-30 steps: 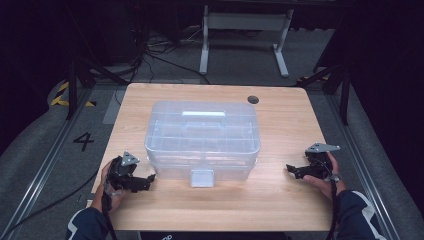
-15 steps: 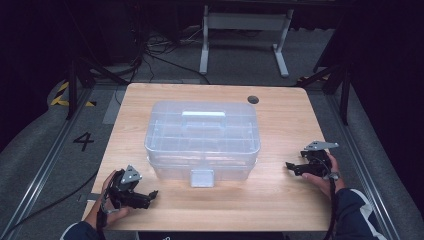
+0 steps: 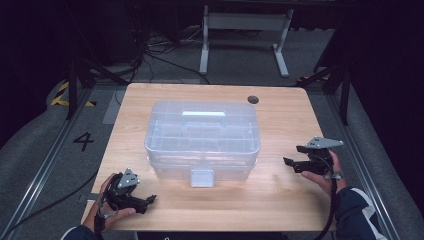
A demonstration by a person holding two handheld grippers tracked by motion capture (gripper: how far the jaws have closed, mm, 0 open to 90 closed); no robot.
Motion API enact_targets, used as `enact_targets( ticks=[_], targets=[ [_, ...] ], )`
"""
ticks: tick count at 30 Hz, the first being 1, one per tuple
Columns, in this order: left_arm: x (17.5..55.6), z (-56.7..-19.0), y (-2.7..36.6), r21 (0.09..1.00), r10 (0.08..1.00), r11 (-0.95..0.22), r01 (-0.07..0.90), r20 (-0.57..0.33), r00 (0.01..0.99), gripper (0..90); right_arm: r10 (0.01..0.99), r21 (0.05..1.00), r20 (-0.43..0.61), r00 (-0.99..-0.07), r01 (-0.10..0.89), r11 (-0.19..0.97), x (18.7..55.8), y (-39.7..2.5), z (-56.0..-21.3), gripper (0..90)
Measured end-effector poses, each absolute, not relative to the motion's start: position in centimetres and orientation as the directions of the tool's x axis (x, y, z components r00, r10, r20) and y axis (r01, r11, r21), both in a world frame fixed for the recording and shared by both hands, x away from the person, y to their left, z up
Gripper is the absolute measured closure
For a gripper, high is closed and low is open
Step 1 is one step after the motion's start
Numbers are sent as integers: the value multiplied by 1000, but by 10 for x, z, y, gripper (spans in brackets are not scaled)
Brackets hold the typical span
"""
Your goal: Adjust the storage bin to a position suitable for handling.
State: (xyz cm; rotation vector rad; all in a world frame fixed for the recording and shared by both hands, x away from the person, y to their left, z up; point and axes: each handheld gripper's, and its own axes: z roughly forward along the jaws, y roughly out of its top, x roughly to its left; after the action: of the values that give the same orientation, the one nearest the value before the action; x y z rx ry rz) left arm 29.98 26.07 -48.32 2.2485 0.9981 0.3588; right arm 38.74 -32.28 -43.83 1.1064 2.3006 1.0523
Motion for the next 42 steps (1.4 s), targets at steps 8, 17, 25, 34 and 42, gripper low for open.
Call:
enact_targets(
  ticks=[8,17,25,34,42],
  targets=[
    [301,-483,261,655,733,-510,558,-7,680,1,765,819,-33,-644,421,390,370,-314,-401,278],
    [301,-483,261,655,734,-510,558,-8,680,1,725,837,-76,-685,351,419,364,-297,-369,281],
    [301,-483,261,655,734,-508,559,-10,679,1,677,853,-116,-727,276,443,369,-271,-334,287],
    [301,-483,261,655,732,-511,557,-8,682,1,656,851,-141,-742,247,463,383,-246,-307,343],
    [302,-483,262,654,731,-516,553,-1,683,2,606,833,-165,-778,218,508,394,-213,-291,349]
  ],
)
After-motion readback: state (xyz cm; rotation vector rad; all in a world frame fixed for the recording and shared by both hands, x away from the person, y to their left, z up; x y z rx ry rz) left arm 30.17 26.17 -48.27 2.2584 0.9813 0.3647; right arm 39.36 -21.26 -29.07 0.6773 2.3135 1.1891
